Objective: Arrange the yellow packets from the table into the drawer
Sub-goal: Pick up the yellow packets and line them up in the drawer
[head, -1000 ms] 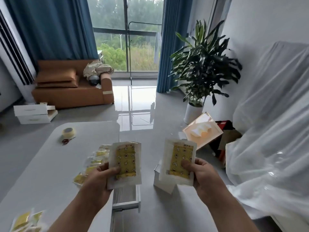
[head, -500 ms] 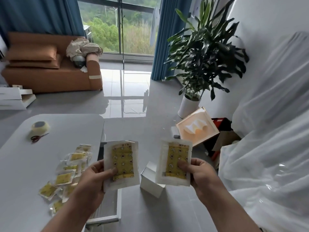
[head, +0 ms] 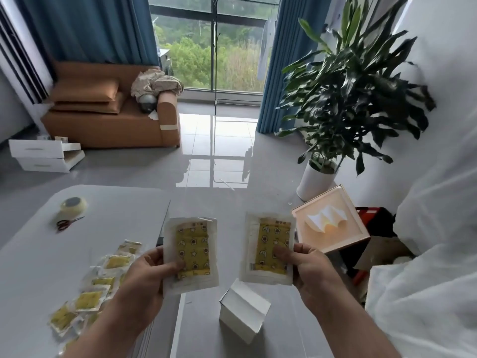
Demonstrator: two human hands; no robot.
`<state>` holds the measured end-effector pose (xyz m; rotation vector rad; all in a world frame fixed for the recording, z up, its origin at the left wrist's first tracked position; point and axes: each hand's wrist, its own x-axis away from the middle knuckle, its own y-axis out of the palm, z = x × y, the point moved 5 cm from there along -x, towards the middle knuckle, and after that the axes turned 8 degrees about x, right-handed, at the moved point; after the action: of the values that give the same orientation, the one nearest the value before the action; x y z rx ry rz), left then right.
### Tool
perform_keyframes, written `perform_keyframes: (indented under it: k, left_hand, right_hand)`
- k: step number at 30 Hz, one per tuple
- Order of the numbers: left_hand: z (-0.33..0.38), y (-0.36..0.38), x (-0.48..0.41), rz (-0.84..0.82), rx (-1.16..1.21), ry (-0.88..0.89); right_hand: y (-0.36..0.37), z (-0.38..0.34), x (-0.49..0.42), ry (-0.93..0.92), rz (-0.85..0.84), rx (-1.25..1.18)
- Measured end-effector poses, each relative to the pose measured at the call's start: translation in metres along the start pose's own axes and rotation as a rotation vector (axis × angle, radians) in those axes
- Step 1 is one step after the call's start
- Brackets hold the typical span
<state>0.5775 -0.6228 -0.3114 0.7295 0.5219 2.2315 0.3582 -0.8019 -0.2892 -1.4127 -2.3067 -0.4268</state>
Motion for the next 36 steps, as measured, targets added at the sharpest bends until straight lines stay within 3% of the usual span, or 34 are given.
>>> perform_keyframes:
  k: [9, 13, 17, 29, 36]
  left_hand:
    - [-0.038, 0.074, -0.061, 0.295, 0.091, 0.151]
    - [-0.033, 0.077, -0.06, 0.32, 0.099, 0.158]
    - [-0.037, 0.078, -0.066, 0.452, 0.172, 0.223]
    - [-0.002, -0.054, -0.083, 0.764, 0.543, 0.417]
    - [0.025, -0.117, -0.073, 0.891, 0.593, 0.49]
  right_hand:
    - [-0.046, -0.073, -0.136, 0.023, -0.283, 0.111]
    - [-0.043, -0.07, -0.139, 0.033, -0.303, 0.113]
    - [-0.028, -0.079, -0.178, 0.06, -0.388, 0.148]
    - [0.151, -0.084, -0.239, 0.108, -0.616, 0.444]
    - [0.271, -0.079, -0.247, 0.067, -0.739, 0.622]
